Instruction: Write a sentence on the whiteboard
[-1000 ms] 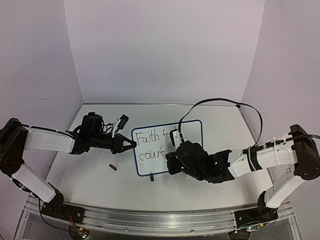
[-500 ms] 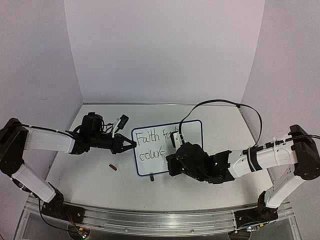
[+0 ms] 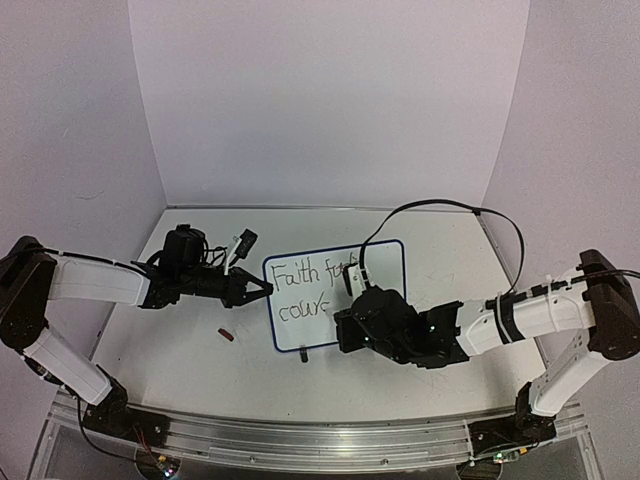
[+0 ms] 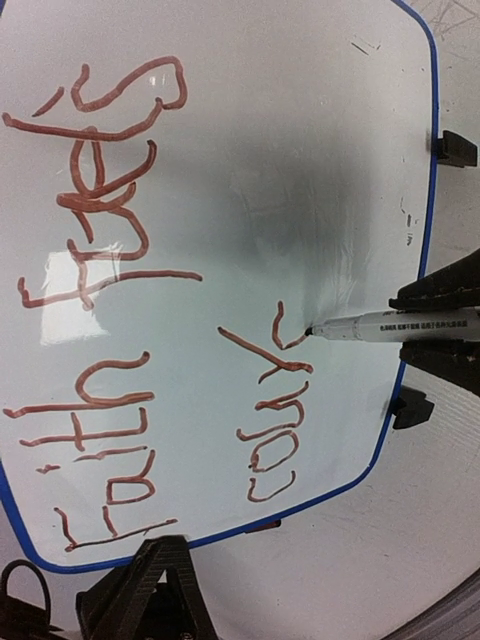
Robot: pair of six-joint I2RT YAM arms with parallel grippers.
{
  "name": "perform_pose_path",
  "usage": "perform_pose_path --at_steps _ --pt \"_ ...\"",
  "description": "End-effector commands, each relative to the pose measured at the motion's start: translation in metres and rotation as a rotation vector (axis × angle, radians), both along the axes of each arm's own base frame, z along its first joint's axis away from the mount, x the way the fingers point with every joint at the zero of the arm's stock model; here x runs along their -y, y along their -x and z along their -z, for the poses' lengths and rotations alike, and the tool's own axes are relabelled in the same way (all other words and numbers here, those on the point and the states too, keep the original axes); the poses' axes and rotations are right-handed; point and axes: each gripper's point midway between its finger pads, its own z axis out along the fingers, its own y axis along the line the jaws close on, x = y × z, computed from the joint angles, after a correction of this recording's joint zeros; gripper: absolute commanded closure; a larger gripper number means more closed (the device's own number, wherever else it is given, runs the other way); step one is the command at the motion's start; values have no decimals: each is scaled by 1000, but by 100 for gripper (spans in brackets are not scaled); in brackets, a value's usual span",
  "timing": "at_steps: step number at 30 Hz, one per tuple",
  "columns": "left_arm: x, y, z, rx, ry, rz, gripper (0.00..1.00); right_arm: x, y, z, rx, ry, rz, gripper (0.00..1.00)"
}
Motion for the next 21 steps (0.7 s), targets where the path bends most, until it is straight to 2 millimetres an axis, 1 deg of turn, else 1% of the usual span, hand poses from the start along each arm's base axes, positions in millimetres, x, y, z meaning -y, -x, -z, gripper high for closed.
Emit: perform_pose_path --at_steps 1,8,21 --pt "-7 -11 9 24 -64 -51 100 17 -12 -12 51 13 92 100" --pt "-7 -11 9 23 -65 -50 100 19 -17 -26 86 -7 121 100" --pt "-7 -11 9 24 -66 -47 100 14 -20 -35 108 -27 112 100"
